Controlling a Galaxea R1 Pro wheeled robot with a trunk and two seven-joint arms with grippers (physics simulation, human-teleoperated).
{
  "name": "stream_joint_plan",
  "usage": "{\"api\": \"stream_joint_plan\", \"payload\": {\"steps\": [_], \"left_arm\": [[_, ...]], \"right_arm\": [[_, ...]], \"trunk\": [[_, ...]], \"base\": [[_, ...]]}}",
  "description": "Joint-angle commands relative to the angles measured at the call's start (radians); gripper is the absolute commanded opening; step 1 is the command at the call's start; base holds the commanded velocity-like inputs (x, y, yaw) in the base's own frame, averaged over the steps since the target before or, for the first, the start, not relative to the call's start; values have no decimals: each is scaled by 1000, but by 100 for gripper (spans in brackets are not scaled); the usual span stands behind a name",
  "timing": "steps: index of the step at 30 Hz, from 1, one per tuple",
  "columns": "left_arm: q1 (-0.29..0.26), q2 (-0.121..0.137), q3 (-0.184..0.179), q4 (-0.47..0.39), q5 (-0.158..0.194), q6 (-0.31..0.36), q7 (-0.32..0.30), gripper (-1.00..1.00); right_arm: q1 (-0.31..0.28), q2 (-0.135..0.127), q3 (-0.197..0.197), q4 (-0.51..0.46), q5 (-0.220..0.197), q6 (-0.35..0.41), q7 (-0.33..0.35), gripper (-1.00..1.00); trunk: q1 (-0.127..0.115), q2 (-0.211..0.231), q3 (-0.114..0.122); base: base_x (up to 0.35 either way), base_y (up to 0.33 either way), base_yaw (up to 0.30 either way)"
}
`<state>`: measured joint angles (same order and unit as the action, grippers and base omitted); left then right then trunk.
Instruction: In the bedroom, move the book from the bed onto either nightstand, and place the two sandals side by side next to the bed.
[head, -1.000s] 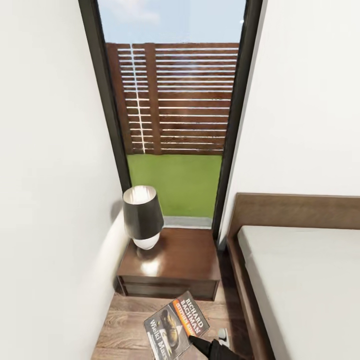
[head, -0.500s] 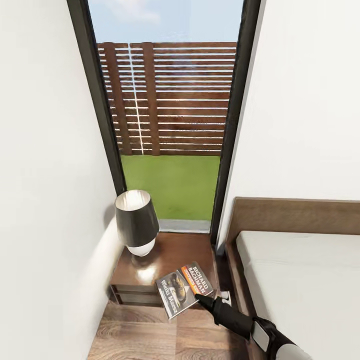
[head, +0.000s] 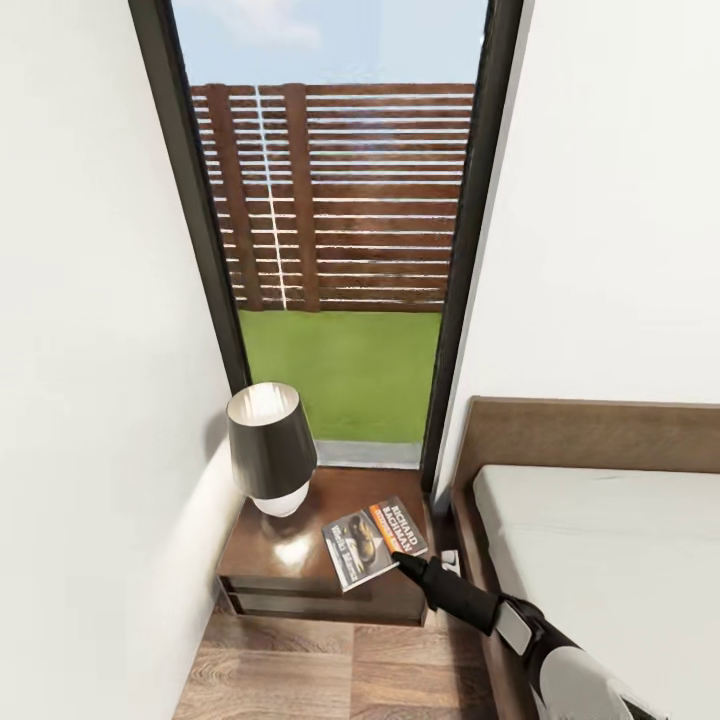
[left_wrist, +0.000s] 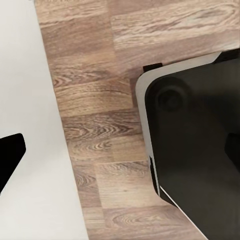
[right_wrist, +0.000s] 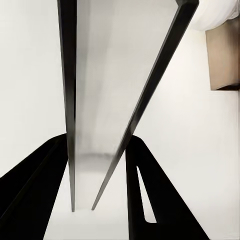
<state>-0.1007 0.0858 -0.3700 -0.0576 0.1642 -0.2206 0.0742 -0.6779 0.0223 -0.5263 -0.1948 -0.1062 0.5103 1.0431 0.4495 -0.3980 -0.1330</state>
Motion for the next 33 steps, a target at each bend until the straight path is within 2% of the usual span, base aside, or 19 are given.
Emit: {"api": "stream_joint_plan", "payload": {"steps": [1, 22, 33], "left_arm": [[-1, 0, -9, 0, 9, -3, 3, 100], [-1, -1, -7, -4, 10, -2, 3, 100], [-1, 1, -8, -40, 11, -4, 4, 100]], "right_arm": [[-3, 0, 4, -1, -13, 9, -6, -100], [-23, -2, 3, -2, -24, 11, -28, -100], [-24, -1, 2, -2, -24, 11, -28, -100]], "trunk": [[1, -2, -2], [1, -2, -2], [1, -2, -2]], "base": [[40, 6, 0], [146, 24, 0], [98, 1, 0]]}}
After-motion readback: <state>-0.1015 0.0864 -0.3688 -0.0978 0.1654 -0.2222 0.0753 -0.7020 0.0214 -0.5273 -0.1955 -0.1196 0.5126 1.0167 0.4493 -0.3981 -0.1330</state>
